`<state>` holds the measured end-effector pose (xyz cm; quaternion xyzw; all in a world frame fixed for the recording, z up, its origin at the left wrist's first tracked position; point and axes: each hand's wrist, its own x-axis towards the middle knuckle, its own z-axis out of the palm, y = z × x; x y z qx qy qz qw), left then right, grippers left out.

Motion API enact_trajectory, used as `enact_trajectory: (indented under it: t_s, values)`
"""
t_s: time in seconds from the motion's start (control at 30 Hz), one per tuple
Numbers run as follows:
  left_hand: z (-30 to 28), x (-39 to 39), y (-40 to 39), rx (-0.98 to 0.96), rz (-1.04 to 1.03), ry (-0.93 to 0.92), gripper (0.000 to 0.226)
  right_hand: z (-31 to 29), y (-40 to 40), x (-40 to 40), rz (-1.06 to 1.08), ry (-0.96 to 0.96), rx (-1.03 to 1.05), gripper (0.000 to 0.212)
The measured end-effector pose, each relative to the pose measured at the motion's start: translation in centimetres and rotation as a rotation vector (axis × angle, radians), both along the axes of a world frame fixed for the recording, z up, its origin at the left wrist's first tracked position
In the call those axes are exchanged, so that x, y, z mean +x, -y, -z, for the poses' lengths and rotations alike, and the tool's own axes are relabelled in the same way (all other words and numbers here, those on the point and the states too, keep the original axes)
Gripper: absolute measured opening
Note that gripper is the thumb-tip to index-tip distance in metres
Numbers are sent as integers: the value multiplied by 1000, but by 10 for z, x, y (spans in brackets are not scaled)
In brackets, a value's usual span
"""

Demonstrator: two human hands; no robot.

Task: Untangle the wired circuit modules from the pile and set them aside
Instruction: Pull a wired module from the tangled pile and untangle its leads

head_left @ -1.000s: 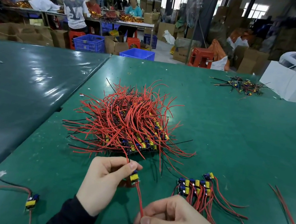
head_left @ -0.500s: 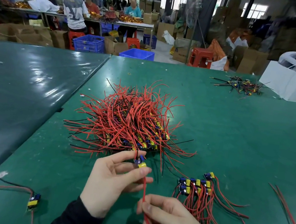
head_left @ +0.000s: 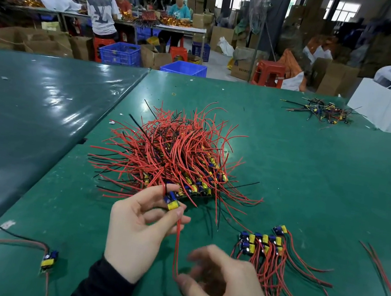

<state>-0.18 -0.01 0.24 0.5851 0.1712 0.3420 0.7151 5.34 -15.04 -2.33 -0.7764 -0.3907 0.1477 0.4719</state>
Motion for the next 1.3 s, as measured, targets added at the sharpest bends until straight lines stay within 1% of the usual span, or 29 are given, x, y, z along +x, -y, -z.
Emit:
enact_trajectory:
  t_s: [0.07, 0.1, 0.17, 0.2, 0.23, 0.27, 0.3, 0.37, 0.4, 0.43, 0.47, 0.7, 0.8, 0.83, 0.9, 0.93, 0.97, 1.0, 1.07, 1.1, 1.13, 1.2, 1.3]
  values:
    - [1, 0, 4, 34, 4, 11, 32, 6, 0, 4, 41, 369, 35, 31]
    - [1, 0, 6, 43, 4, 14, 32, 7, -1, 4, 24, 497, 33, 30]
    - [2, 0, 6, 51, -9, 14, 32, 12, -6, 1, -29, 663, -10, 25]
    - [1, 0, 5, 50, -20, 17, 32, 14, -6, -1, -55, 692, -17, 21]
    - [0, 0, 4, 47, -30, 21, 32, 14, -6, -1, -88, 646, -15, 20]
    - [0, 0, 2, 45, -42, 26, 32, 10, -6, -1, -119, 509, 19, 19]
    - [-1, 0, 0, 45, -54, 31, 32, 4, -5, -2, -144, 290, 64, 20]
    - [-1, -1, -4, 36, -69, 38, 33, -6, -5, -3, -234, -240, 152, 20]
    - [-1, -1, -4, 21, -68, 43, 34, -8, -5, -5, -273, -446, 190, 21]
    - [-1, -1, -4, 0, -61, 49, 34, -10, -5, -6, -302, -573, 218, 21]
    - [-1, -1, -4, -25, -52, 53, 34, -11, -6, -8, -321, -633, 231, 21]
    - [-4, -1, -10, -165, -17, 81, 32, -11, -6, -8, -369, -733, 244, 19]
    - [-6, -1, -9, -154, -25, 107, 32, -9, -4, -11, -289, -687, 210, 21]
    - [-7, -2, -10, -150, -39, 126, 32, -7, -2, -13, -264, -662, 195, 25]
    - [-8, -3, -15, -156, -66, 137, 32, -6, -3, -15, -255, -603, 115, 30]
    - [-8, -3, -16, -158, -64, 126, 32, -6, -3, -16, -268, -584, 76, 29]
    - [-8, -2, -16, -154, -49, 111, 32, -7, -3, -15, -295, -568, 39, 28]
    - [-7, -2, -14, -148, -23, 95, 32, -10, -2, -13, -339, -548, -10, 31]
    - [-6, -2, -9, -137, 36, 57, 32, -16, 3, -3, -465, -511, -134, 52]
    - [-6, -2, -7, -131, 62, 39, 32, -20, 7, 2, -515, -484, -194, 56]
    - [-5, -2, -4, -125, 84, 25, 32, -23, 10, 7, -529, -447, -238, 54]
    - [-4, -1, 0, -120, 122, 2, 32, -30, 9, 10, -434, -376, -247, 47]
    - [0, 0, 9, -100, 176, -25, 33, -28, -3, 6, -197, -259, -89, 39]
